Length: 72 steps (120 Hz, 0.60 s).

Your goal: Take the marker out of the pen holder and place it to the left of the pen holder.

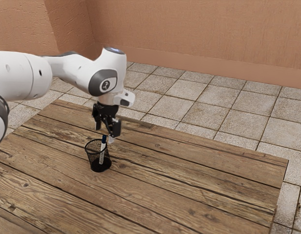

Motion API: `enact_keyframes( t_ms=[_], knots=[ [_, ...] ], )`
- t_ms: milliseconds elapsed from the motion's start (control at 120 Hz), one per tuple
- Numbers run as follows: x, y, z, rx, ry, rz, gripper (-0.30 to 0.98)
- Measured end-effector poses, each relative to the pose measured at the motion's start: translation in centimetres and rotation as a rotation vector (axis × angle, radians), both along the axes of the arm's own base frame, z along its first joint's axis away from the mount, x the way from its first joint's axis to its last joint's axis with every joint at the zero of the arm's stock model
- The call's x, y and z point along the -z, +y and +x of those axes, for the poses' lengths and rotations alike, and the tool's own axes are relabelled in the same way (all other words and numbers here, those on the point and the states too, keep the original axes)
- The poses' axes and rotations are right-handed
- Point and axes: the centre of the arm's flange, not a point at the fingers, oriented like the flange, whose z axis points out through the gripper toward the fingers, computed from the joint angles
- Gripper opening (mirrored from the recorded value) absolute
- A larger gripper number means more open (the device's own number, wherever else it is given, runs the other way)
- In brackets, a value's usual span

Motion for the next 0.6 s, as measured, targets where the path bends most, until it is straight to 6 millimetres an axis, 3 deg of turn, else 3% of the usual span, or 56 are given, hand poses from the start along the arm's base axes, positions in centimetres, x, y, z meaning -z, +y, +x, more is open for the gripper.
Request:
enact_keyframes(
  t_ms=[208, 600],
  knots=[
    [1.4, -0.7, -0.4, 0.044, -0.011, 0.016, 0.65],
    [1.6, -0.7, -0.6, 0.059, -0.026, 0.018, 0.24]
  ],
)
